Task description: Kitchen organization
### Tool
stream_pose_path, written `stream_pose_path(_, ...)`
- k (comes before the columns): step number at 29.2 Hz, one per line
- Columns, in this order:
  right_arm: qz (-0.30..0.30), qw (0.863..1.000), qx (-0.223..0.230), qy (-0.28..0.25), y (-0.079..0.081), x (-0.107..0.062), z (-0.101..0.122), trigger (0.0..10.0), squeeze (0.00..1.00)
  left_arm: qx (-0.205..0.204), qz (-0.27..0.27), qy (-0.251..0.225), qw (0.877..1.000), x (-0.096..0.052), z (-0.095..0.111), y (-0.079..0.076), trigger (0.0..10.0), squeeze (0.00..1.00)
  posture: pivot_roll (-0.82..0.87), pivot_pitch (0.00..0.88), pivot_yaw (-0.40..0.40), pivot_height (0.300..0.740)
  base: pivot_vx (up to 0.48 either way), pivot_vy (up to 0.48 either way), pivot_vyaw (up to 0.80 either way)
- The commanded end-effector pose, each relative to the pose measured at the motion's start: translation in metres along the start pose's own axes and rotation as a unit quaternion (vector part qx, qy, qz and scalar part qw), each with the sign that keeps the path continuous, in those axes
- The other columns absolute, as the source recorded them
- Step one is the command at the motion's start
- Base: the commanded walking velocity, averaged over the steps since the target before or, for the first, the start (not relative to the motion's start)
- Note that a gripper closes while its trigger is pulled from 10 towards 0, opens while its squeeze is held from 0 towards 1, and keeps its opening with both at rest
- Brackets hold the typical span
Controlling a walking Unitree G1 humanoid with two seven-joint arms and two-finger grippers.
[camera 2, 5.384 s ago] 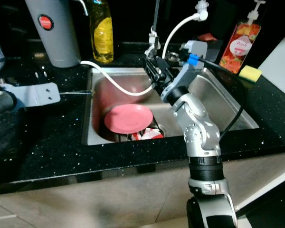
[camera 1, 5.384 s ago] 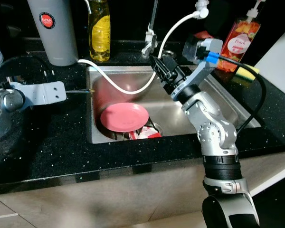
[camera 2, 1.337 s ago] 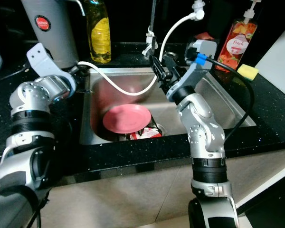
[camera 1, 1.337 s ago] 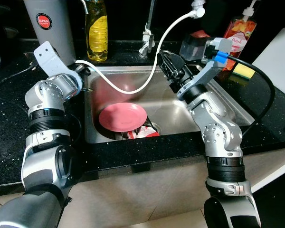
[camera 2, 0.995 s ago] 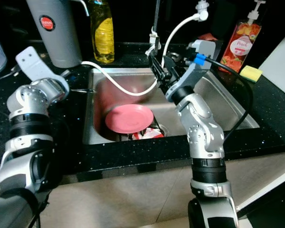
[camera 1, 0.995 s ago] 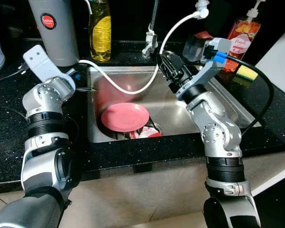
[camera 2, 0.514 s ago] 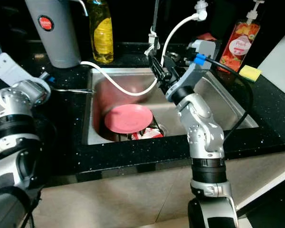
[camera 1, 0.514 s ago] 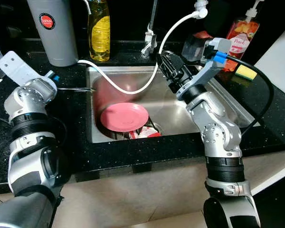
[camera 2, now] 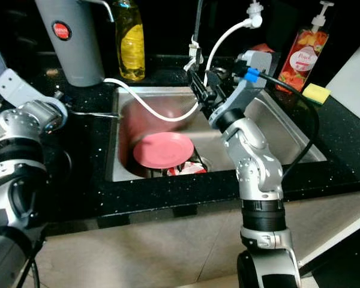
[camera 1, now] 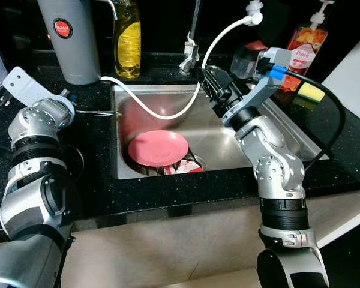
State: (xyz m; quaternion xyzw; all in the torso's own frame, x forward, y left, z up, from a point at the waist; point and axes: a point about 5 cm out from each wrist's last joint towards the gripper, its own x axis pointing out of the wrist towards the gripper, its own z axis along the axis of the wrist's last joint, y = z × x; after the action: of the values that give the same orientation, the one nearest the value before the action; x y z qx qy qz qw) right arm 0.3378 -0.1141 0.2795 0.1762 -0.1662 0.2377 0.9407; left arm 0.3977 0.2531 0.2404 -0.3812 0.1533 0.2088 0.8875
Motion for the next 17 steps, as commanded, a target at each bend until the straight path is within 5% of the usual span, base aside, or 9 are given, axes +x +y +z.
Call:
stream_pose_path(1, -0.002, 1.000, -0.008, -0.010, 0.000, 0.000, 0.005, 10.0, 0.00, -0.010, 0.006, 0.009, 1.000, 0.003, -0.001, 0.006, 0.0, 0.00, 0.07, 0.000, -0.045, 0.740, 0.000, 0.000, 0.00)
stream_pose_path(17, -0.002, 1.000, -0.008, -0.008, 0.000, 0.000, 0.005, 10.0, 0.00, -0.037, 0.037, -0.051, 0.997, 0.005, 0.029, 0.032, 0.0, 0.00, 0.07, 0.000, -0.054, 0.740, 0.000, 0.000, 0.00)
